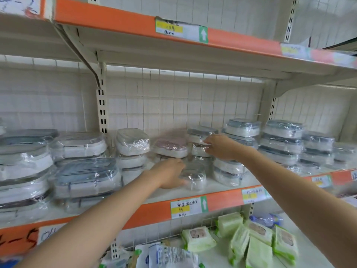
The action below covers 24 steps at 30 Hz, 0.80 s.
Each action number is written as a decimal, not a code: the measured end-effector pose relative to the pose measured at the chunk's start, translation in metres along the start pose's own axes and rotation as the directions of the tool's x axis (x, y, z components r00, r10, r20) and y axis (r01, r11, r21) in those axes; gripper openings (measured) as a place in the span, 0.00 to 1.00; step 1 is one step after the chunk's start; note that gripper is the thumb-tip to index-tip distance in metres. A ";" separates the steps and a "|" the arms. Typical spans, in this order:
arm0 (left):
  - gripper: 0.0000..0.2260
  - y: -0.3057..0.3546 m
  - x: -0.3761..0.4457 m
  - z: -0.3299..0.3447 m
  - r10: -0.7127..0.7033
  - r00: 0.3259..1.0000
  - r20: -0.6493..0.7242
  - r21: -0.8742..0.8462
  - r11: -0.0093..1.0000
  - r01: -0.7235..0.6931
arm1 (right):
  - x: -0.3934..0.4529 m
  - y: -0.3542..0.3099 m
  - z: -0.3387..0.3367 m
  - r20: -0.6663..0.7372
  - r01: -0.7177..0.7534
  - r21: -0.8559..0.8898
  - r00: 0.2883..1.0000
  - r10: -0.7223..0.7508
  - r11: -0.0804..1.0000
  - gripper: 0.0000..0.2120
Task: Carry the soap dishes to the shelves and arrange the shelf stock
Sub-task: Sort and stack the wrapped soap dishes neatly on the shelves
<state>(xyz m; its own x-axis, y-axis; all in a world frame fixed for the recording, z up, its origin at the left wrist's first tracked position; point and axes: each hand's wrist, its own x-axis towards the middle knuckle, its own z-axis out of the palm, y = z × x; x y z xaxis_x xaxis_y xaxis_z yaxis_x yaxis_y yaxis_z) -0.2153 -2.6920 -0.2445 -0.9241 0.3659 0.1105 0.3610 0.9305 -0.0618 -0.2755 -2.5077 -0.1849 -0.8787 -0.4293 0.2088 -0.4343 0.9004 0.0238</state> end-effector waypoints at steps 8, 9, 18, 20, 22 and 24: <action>0.32 -0.014 -0.024 -0.025 -0.213 0.977 0.009 0.276 0.940 0.202 | 0.010 -0.014 0.013 -0.018 0.096 0.081 0.995 -0.095 0.992 0.17; 0.32 -0.018 -0.024 -0.024 -0.234 0.972 0.013 0.237 0.945 0.224 | 0.013 -0.018 0.015 -0.015 0.098 0.082 0.995 -0.097 0.992 0.18; 0.25 -0.023 -0.030 -0.016 -0.255 0.963 0.088 -0.021 0.966 0.258 | 0.045 -0.045 0.025 -0.004 0.092 0.093 0.996 -0.092 0.991 0.20; 0.26 -0.028 -0.029 -0.016 -0.249 0.967 0.045 -0.071 0.965 0.252 | 0.049 -0.049 0.023 0.007 0.094 0.091 0.995 -0.095 0.991 0.19; 0.26 -0.029 -0.030 -0.021 -0.267 0.963 -0.028 -0.147 0.954 0.261 | 0.049 -0.050 0.020 0.009 0.101 0.089 0.995 -0.102 0.991 0.17; 0.24 -0.029 -0.035 -0.029 -0.303 0.948 -0.099 -0.239 0.932 0.273 | 0.048 -0.048 0.016 -0.012 0.094 0.113 0.996 -0.093 0.989 0.16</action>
<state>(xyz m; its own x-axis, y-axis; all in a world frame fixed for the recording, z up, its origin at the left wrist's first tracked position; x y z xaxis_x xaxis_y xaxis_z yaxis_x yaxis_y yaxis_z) -0.1898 -2.7314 -0.2180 -0.9729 0.0661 0.2218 0.1137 0.9712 0.2093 -0.3002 -2.5727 -0.1917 -0.8320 -0.5105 0.2173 -0.5345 0.8425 -0.0670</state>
